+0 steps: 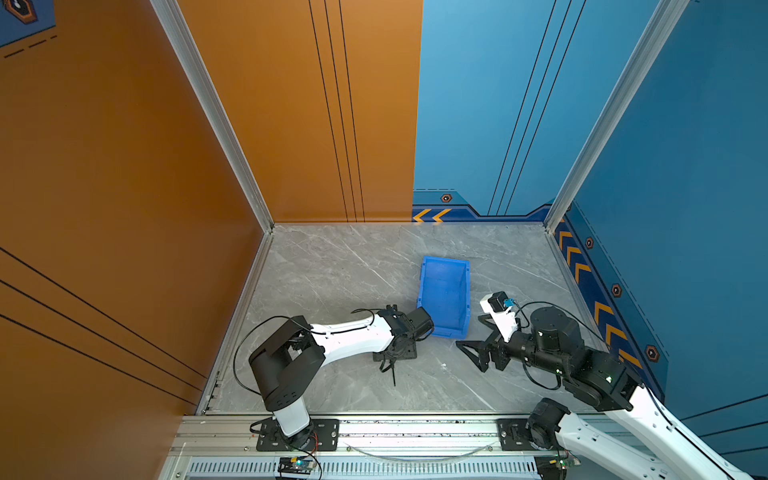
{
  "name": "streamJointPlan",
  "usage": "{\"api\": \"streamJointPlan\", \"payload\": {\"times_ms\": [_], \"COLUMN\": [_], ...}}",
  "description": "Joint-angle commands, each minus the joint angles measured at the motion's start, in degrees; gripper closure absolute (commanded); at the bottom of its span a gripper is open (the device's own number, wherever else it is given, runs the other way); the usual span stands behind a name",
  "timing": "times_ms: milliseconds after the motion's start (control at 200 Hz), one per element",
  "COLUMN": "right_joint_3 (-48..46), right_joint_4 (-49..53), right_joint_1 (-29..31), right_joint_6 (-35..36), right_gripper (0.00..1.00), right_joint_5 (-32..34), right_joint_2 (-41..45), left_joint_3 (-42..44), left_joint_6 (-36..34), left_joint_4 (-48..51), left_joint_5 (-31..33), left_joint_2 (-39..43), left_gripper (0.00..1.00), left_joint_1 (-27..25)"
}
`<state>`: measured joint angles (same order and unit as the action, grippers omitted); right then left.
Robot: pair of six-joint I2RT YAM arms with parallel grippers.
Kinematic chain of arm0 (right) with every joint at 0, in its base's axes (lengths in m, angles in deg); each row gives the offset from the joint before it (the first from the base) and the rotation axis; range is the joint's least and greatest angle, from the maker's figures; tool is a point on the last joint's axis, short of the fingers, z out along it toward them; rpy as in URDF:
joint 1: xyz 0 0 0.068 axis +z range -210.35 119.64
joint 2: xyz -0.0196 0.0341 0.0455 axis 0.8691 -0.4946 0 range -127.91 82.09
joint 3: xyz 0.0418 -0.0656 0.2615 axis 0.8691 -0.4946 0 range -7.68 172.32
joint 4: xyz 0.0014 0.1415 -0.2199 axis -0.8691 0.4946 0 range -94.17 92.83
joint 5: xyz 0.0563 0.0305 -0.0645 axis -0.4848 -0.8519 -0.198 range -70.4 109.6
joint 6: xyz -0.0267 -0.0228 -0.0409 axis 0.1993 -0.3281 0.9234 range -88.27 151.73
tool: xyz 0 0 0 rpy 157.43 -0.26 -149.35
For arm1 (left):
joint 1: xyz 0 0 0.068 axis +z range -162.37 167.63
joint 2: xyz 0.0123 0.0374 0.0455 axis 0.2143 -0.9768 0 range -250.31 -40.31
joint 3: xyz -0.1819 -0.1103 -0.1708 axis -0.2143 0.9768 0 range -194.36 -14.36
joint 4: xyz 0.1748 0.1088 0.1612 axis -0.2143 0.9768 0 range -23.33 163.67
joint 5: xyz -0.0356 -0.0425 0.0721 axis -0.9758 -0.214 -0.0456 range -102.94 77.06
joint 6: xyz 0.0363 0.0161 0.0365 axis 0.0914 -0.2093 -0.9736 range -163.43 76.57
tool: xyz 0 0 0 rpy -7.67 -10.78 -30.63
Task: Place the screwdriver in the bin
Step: 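Reach the left gripper over the red-handled screwdriver while the right arm nears the bin, then close the left gripper on the red screwdriver handle and lift it, then carry the screwdriver with the left gripper over the blue bin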
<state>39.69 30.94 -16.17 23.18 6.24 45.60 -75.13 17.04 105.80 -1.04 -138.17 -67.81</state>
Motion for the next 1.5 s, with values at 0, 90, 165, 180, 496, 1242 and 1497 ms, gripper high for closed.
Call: {"api": "streamJointPlan", "payload": {"times_ms": [0, 90, 165, 180, 496, 1242, 1497], "right_joint_3": [-1.4, -2.5, -3.41, -3.49, -1.9, -2.35, -2.47], "right_joint_4": [0.28, -0.9, -2.42, -2.63, -3.21, -3.99, -2.68], "right_joint_1": [2.71, 3.98, 3.98, 3.98, 5.32, 7.04, 6.35], "right_joint_6": [1.11, -0.67, -2.35, -2.56, -2.52, -4.75, -5.48], "right_gripper": [0.0, 0.0, 0.0, 0.0, 0.0, 0.0, 0.0], "right_joint_5": [-1.41, 0.81, 0.97, 0.91, 0.14, 6.97, 10.14], "right_joint_2": [-0.34, 0.41, 1.72, 1.92, 1.12, 2.99, 5.44], "left_joint_3": [0.41, 1.0, 1.01, 0.94, 1.18, 4.01, -2.25], "left_joint_6": [1.09, 1.14, 0.92, 0.87, -0.99, -2.73, -9.5], "left_joint_4": [2.2, 2.17, 2.17, 2.14, 0.7, 1.66, 2.0], "left_joint_5": [1.24, 1.45, 1.71, 1.84, 1.37, 2.24, 4.34], "left_joint_2": [-0.2, -0.7, -1.01, -1.09, -3.2, 4.81, 11.23], "left_gripper": [0.27, 0.3, 0.33, 0.34, 0.49, 0.96, 0.96], "left_joint_1": [-0.15, 0.3, 0.85, 0.98, 2.49, 1.64, -1.62]}}
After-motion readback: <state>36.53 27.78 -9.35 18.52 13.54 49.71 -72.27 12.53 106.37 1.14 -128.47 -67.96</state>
